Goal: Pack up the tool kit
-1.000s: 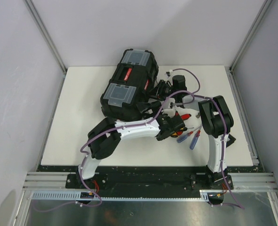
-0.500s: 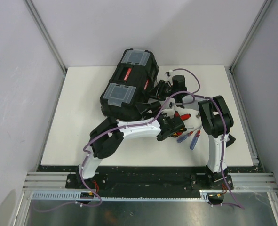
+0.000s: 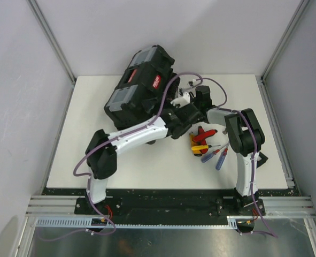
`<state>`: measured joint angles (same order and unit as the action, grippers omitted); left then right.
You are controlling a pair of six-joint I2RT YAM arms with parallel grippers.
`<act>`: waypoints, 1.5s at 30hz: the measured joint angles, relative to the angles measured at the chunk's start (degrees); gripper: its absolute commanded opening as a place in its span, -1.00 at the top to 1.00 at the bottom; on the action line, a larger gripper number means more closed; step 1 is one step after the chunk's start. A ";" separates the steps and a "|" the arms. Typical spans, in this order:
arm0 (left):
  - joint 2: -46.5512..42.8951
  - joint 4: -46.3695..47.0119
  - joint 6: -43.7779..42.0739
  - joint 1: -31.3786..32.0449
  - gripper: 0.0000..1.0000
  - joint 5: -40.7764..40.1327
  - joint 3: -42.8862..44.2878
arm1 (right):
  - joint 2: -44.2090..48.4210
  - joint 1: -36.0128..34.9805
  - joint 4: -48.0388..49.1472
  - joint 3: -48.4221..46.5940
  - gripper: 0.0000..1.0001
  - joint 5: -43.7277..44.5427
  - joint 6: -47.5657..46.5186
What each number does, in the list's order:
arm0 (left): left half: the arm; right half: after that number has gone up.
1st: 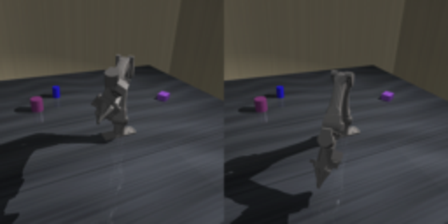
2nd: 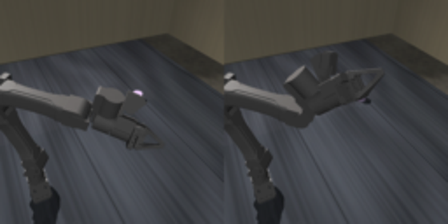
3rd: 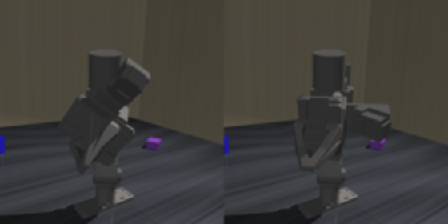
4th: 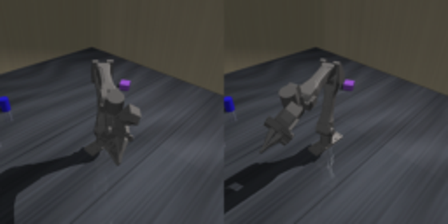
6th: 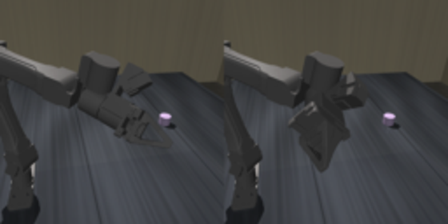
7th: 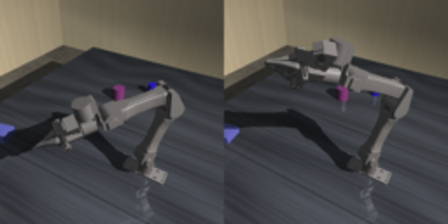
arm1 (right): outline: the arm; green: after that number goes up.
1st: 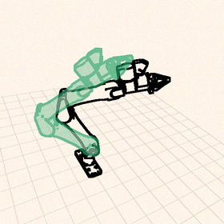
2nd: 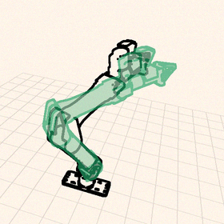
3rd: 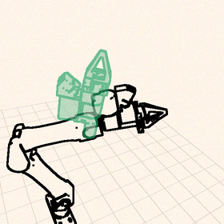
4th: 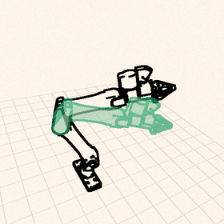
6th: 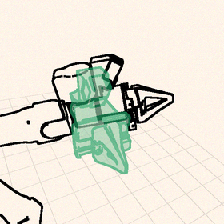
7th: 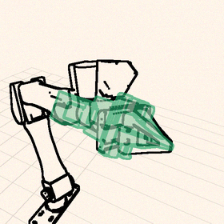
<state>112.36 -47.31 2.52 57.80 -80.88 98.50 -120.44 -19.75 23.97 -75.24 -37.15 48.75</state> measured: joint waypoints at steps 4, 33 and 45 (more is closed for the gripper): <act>-3.26 0.00 0.02 -2.43 -0.57 0.61 1.68 | -0.07 0.00 -0.15 -0.15 1.00 0.04 0.09; -28.39 6.34 9.68 -37.57 -0.57 51.69 -3.13 | -1.77 -0.61 -7.15 -5.95 1.00 2.10 -3.58; -32.63 12.81 15.34 -50.93 -0.59 70.29 -9.07 | -2.47 -0.66 -9.25 -7.80 1.00 2.19 -3.78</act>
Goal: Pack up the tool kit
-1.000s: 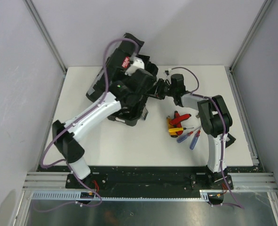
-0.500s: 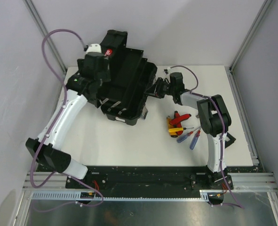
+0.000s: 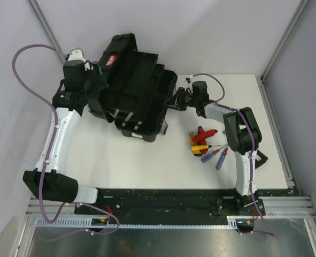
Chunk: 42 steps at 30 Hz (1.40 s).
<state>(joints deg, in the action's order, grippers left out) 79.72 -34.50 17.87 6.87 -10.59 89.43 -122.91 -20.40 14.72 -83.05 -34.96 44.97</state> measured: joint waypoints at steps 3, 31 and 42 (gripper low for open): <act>-0.42 1.64 1.27 -2.73 -0.59 2.95 -1.44 | -0.28 0.00 0.07 -0.37 1.00 0.07 0.02; -2.99 7.30 3.41 -15.41 -0.50 17.07 -20.81 | -2.23 4.00 1.27 -3.96 1.00 6.45 -0.09; -2.82 11.34 1.03 -16.17 -0.49 20.61 -28.83 | -2.91 4.52 3.37 -4.42 1.00 10.16 -0.57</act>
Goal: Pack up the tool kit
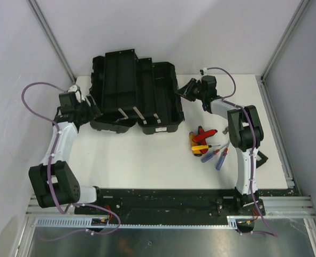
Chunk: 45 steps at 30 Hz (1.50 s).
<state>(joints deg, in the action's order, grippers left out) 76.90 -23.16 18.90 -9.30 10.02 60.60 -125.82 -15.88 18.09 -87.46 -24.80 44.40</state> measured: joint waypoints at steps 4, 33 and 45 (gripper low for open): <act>1.55 3.37 0.15 -1.86 -0.49 2.78 -3.17 | 0.17 -0.02 -0.02 0.35 1.00 0.83 0.39; -4.74 3.82 7.06 -8.39 -0.90 2.54 -10.36 | 6.43 -2.05 -7.58 2.69 0.75 8.87 2.32; -15.13 -2.73 8.33 -8.39 -0.99 -14.14 -8.24 | 17.53 -1.27 -26.05 4.68 -0.10 18.08 -3.32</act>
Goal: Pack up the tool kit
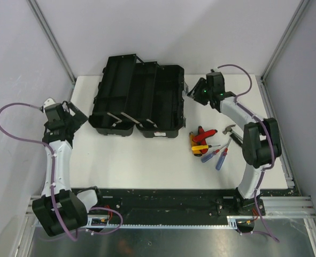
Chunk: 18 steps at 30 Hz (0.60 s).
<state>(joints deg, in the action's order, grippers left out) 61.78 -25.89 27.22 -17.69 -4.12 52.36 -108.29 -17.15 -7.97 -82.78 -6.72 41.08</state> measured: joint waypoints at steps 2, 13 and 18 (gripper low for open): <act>0.07 -0.59 0.02 0.00 -0.99 -0.04 0.66 | 2.51 0.83 -2.51 0.17 -0.29 1.90 -1.64; 1.16 -1.36 -0.09 0.09 -0.98 6.78 4.24 | 11.65 0.11 -9.81 3.72 -0.71 6.88 -6.82; -0.22 -1.77 -0.94 1.75 -0.95 10.47 5.44 | 18.88 0.11 -15.23 13.03 -0.84 11.15 -4.39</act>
<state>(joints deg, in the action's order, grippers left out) 61.56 -27.66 26.28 -15.94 6.35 57.80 -89.41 -17.04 -23.20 -69.76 4.43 36.69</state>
